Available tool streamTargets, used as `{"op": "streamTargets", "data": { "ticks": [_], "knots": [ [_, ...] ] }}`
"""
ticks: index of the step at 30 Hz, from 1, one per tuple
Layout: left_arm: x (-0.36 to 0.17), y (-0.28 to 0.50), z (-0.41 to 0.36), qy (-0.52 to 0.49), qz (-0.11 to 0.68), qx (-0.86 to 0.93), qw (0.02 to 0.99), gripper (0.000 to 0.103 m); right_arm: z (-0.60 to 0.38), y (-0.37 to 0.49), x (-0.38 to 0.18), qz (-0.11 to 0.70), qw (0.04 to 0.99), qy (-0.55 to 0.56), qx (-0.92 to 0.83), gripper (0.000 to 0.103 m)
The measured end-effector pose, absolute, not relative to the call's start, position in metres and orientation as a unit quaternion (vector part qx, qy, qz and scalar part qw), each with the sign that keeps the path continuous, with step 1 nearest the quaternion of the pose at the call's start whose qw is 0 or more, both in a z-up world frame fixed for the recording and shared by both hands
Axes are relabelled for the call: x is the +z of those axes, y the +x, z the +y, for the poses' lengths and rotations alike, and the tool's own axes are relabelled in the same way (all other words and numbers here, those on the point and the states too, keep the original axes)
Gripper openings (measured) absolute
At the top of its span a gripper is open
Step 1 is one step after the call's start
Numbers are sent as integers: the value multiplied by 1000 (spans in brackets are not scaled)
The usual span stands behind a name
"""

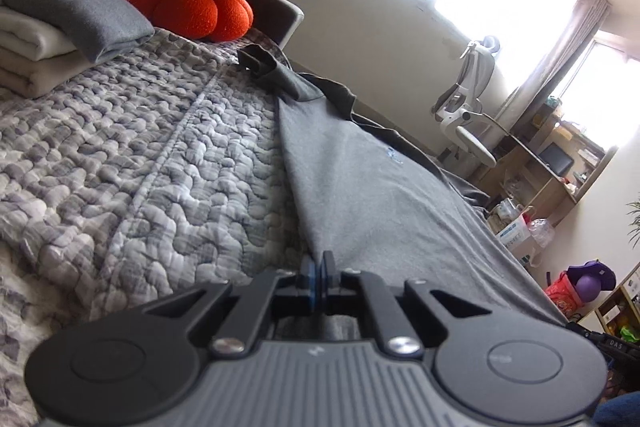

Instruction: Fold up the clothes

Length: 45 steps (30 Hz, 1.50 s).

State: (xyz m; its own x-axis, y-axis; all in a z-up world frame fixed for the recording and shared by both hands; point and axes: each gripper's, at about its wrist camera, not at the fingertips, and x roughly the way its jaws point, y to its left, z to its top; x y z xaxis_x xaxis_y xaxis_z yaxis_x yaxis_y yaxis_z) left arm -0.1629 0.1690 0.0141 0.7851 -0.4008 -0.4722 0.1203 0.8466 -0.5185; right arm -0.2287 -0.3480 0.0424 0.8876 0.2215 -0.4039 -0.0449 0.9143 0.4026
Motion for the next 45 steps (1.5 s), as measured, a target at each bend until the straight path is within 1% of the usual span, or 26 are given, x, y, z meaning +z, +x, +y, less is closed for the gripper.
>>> {"op": "streamTargets", "data": {
  "ticks": [5, 10, 13, 14, 15, 17, 18, 20, 21, 22, 23, 24, 25, 27, 30, 31, 33, 41, 45],
  "knots": [
    [23, -182, 171, -235, 285, -144, 918, 2, -352, -245, 61, 215, 957, 181, 75, 2],
    [27, -199, 176, -221, 285, -136, 923, 2, -359, -261, 65, 218, 958, 172, 69, 1],
    [19, -201, 172, -191, 297, -138, 925, 2, -362, -262, 56, 238, 954, 164, 75, 1],
    [14, -198, 171, -183, 303, -128, 926, 2, -363, -257, 48, 252, 949, 174, 81, 2],
    [10, -194, 171, -181, 306, -120, 927, 3, -362, -252, 41, 262, 945, 179, 86, 6],
    [6, -190, 173, -182, 305, -107, 929, 3, -359, -242, 26, 278, 939, 182, 90, 11],
    [5, -190, 174, -184, 305, -106, 929, 4, -357, -237, 20, 284, 937, 181, 89, 11],
    [3, -193, 176, -189, 305, -107, 927, 14, -359, -232, 9, 293, 933, 189, 87, 12],
    [3, -195, 177, -188, 305, -105, 928, 27, -361, -230, 4, 297, 930, 199, 85, 16],
    [2, -198, 178, -187, 306, -101, 928, 39, -366, -230, -1, 300, 927, 210, 81, 29],
    [1, -201, 179, -187, 306, -99, 928, 41, -368, -231, -2, 296, 927, 217, 80, 38],
    [-1, -202, 181, -192, 307, -100, 927, 42, -370, -232, -4, 291, 927, 225, 80, 51],
    [-2, -203, 182, -199, 308, -104, 924, 43, -372, -233, -5, 286, 926, 232, 79, 54],
    [-6, -204, 181, -208, 312, -114, 920, 43, -373, -234, -8, 282, 925, 240, 81, 54],
    [-10, -204, 170, -195, 317, -121, 920, 42, -365, -230, -11, 291, 925, 229, 82, 53],
    [-11, -204, 166, -191, 317, -126, 920, 41, -361, -229, -12, 294, 926, 223, 83, 44],
    [-12, -205, 160, -187, 319, -135, 919, 41, -358, -228, -14, 296, 926, 222, 80, 32],
    [-17, -201, 158, -207, 324, -151, 911, 42, -366, -228, -20, 289, 917, 261, 87, 31],
    [-23, -195, 157, -209, 338, -130, 908, 41, -366, -227, -21, 286, 915, 270, 85, 31]
  ]
}}
